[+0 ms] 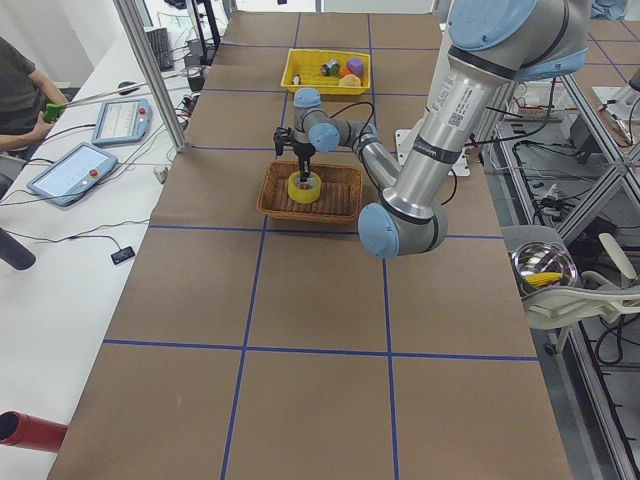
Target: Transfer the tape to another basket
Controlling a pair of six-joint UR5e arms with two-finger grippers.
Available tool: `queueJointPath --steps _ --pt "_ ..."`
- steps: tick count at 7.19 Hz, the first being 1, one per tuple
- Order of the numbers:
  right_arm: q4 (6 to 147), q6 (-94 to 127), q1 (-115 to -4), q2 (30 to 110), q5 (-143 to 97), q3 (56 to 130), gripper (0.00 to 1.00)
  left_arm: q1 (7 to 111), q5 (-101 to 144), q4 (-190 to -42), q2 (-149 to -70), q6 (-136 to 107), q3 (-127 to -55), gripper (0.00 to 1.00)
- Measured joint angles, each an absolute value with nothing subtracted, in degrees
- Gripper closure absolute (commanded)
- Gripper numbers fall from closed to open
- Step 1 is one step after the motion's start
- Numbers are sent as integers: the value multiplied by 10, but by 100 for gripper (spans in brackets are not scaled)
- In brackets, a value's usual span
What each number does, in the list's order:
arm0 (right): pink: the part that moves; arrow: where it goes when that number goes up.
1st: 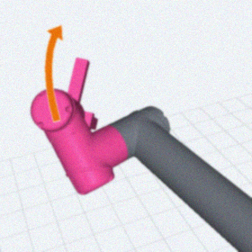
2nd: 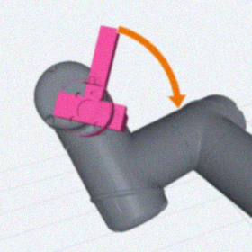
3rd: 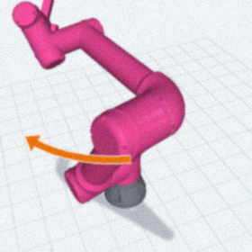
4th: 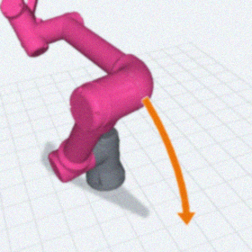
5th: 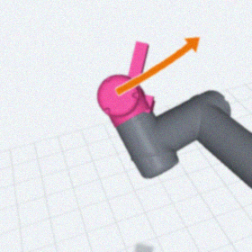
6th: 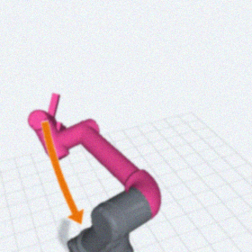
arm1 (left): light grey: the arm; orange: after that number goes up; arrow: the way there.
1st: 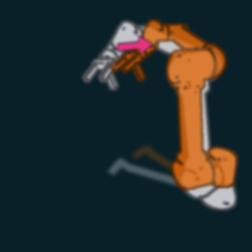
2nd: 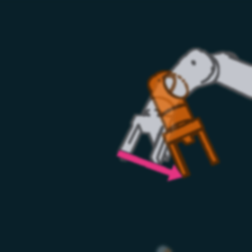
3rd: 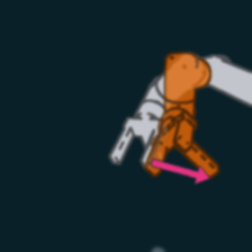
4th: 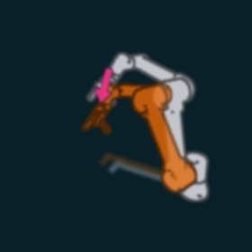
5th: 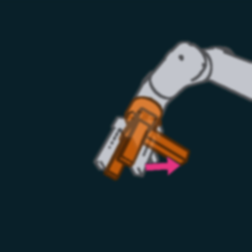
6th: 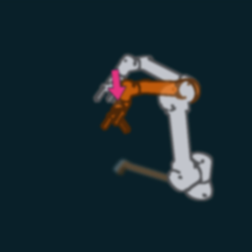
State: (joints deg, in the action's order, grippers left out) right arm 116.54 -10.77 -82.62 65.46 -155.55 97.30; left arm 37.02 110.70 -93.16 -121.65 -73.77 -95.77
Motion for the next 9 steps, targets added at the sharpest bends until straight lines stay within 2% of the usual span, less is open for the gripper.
queueJointPath --steps 1,2,4,6,9 --pt "1145 -85 -826 662 -1541 974 0 373 1115 -931 -1218 -738 -950 28" --pt "1110 -51 -826 674 -1534 974 0 374 1124 -930 -1218 -737 -947 3" --pt "1055 4 -826 688 -1525 974 0 380 1142 -929 -1217 -737 -954 2" --pt "1042 19 -826 690 -1492 974 0 424 1163 -929 -1197 -729 -1012 2" --pt "1041 42 -826 691 -1422 969 0 544 1171 -928 -1096 -506 -1071 2"
